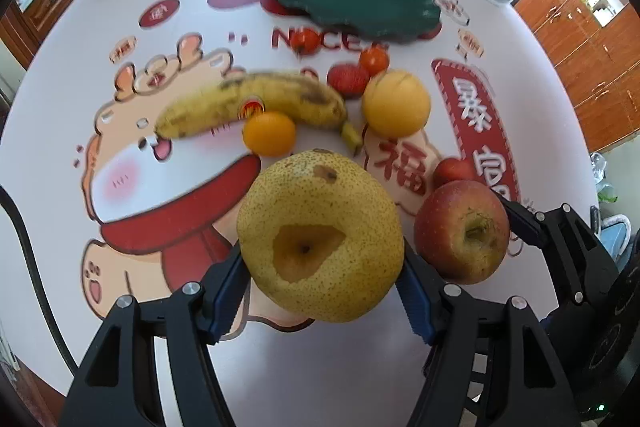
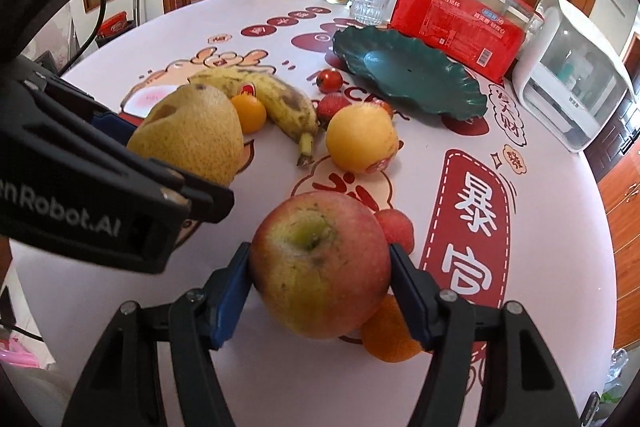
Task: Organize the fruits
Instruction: 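Lift the pear and apple and carry both toward the green plate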
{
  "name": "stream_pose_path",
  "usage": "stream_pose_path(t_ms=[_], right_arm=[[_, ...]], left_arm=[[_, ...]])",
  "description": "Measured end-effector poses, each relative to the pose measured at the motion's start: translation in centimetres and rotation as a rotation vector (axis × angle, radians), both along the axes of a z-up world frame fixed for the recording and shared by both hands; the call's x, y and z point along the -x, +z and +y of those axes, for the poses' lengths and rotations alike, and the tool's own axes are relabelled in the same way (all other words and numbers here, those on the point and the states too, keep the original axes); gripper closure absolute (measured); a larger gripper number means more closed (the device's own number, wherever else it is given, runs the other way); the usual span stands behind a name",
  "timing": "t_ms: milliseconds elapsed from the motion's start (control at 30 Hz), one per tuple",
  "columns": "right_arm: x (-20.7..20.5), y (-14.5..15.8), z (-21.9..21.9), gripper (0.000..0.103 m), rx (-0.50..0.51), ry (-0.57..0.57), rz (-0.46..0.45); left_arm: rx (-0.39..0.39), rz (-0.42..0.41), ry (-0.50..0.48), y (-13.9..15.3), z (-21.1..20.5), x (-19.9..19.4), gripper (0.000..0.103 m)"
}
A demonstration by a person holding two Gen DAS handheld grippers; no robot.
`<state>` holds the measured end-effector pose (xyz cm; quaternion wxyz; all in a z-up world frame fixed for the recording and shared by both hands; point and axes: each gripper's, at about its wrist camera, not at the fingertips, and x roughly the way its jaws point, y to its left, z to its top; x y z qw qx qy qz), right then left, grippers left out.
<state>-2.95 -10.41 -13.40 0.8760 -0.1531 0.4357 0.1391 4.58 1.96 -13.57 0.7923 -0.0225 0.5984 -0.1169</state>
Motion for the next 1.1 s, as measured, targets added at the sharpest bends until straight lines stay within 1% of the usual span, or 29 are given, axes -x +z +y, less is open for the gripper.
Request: stream_pose_path(t_ms=[233,367,433,533,733,800,933,1000,1100], right_arm=[[-0.5,3.9,-1.4,0.037,-0.088,-0.030,-0.021],[-1.5,6.5,-2.4,0.037,-0.120,-0.049,-0.043],[-2.4,7.8,-2.9,0.037,-0.131,-0.062,-0.047],[-4.3,9.7,-4.0,0.037,-0.165,-0.074,-0.046],[-9.1,13.7,-5.6,0.037,-0.187,-0.095,-0.080],[-11.3,15.2,-6.1,0.037,-0.192,-0.107,-0.095],[-15.7,16.7,-7.2,0.037,-0.188,-0.161,-0.122],[-18.1,16.8,-7.8,0.037,-0.191,-0.200,-0.116],[-21.6,15.8,-8.6,0.037,-0.194,-0.253,-0.093]], left_arm=[[0.003,-0.085,0.011,4.5,0.3,-0.8,0.036],[-0.017,-0.155,-0.013,7.5,0.2,-2.3,0.036],[-0.034,-0.200,-0.026,9.2,0.2,-3.4,0.036],[-0.040,-0.248,-0.038,11.2,0.2,-5.2,0.036],[-0.050,-0.316,-0.080,14.5,-1.1,-9.6,0.036],[-0.052,-0.339,-0.087,15.2,-1.7,-10.9,0.036],[-0.067,-0.382,-0.102,15.8,-2.9,-13.9,0.036],[-0.063,-0.381,-0.108,15.3,-3.4,-15.4,0.036],[-0.059,-0.367,-0.118,13.7,-4.1,-17.3,0.036]])
